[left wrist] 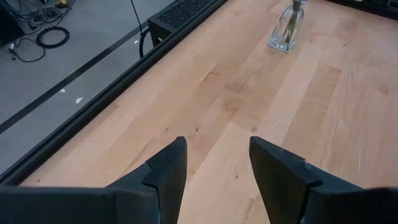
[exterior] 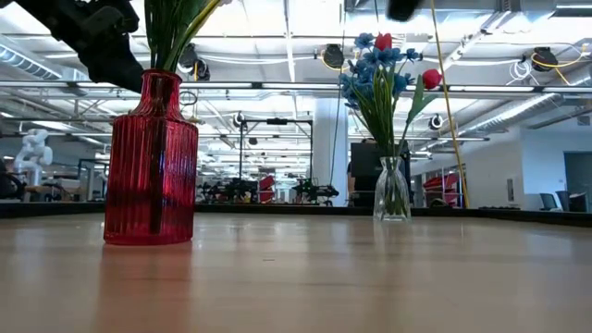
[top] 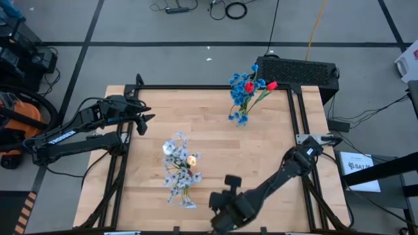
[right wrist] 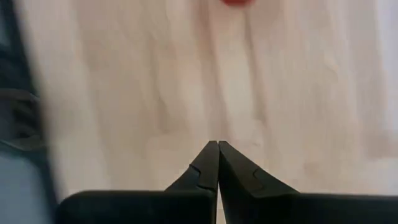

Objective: Sort flowers into vase by color
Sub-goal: Return to Home Position

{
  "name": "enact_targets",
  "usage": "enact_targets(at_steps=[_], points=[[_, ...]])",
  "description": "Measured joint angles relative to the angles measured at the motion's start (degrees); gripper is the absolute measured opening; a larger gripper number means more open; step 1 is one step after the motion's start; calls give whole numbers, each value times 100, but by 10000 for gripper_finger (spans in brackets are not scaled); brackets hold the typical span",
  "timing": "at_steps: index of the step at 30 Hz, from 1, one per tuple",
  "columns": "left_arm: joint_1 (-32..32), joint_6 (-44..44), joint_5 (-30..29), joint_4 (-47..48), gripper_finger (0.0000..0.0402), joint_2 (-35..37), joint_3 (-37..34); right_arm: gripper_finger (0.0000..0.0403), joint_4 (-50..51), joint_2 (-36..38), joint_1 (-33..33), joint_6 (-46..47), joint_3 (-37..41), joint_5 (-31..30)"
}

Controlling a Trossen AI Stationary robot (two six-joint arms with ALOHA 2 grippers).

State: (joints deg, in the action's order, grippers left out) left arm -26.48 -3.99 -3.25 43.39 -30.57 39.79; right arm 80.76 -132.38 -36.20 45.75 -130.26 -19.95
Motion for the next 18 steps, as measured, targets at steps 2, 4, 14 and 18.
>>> enact_targets(at_steps=[2,4,14,18], points=[[-2,0,0,1,180,-1,0,0,102,22,146,-465,254,19],[0,0,0,1,180,-2,0,0,1,145,256,-989,715,35],[0,-13,-2,-91,180,-2,0,0,-4024,3356,420,-1350,6452,108],[-1,-13,-7,-93,180,-1,0,0,-5879,5107,698,-1696,8421,28]])
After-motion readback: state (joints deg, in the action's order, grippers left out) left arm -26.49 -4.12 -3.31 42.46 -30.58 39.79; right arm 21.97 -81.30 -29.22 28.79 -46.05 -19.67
